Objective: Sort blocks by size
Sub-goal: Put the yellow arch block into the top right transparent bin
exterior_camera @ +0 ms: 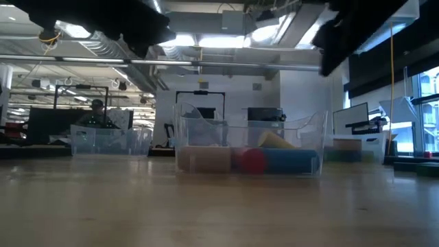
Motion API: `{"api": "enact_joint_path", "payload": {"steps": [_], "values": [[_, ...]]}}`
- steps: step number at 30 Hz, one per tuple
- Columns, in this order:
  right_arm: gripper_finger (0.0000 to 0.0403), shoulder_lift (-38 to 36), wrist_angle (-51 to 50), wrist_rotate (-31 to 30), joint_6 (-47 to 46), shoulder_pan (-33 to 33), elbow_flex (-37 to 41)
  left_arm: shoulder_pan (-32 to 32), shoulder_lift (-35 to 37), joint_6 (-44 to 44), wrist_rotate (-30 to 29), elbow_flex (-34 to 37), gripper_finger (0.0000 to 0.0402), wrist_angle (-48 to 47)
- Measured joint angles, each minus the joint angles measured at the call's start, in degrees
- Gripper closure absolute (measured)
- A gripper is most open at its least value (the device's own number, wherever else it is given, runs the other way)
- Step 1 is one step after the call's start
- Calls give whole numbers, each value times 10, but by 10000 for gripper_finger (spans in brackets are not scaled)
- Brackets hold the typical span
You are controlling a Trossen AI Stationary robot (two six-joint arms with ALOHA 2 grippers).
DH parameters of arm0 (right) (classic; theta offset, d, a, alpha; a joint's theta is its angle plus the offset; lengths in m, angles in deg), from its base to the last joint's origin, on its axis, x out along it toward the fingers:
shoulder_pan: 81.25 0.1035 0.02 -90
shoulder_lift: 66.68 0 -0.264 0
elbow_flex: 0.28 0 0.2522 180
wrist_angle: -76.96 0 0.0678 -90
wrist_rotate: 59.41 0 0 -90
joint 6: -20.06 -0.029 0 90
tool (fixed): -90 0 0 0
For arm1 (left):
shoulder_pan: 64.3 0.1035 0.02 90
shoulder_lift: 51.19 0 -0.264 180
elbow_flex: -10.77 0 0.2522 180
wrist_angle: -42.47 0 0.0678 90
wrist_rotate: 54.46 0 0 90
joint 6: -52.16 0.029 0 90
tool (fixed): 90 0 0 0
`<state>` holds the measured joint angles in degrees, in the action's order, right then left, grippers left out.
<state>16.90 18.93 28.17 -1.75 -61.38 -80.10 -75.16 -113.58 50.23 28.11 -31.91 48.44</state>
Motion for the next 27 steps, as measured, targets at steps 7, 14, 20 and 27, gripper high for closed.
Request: {"api": "enact_joint_path", "payload": {"steps": [7,14,20,27], "values": [[127,-28,-135,-55,-130,52,0,23,-5,19,-4,0,247,51],[127,-30,-197,-70,-206,99,28,59,-22,39,-7,0,247,127],[127,-42,-224,-25,-264,105,87,80,-52,50,-7,-1,247,141],[127,-58,-221,109,-332,108,132,82,-54,55,-7,0,247,138]]}}
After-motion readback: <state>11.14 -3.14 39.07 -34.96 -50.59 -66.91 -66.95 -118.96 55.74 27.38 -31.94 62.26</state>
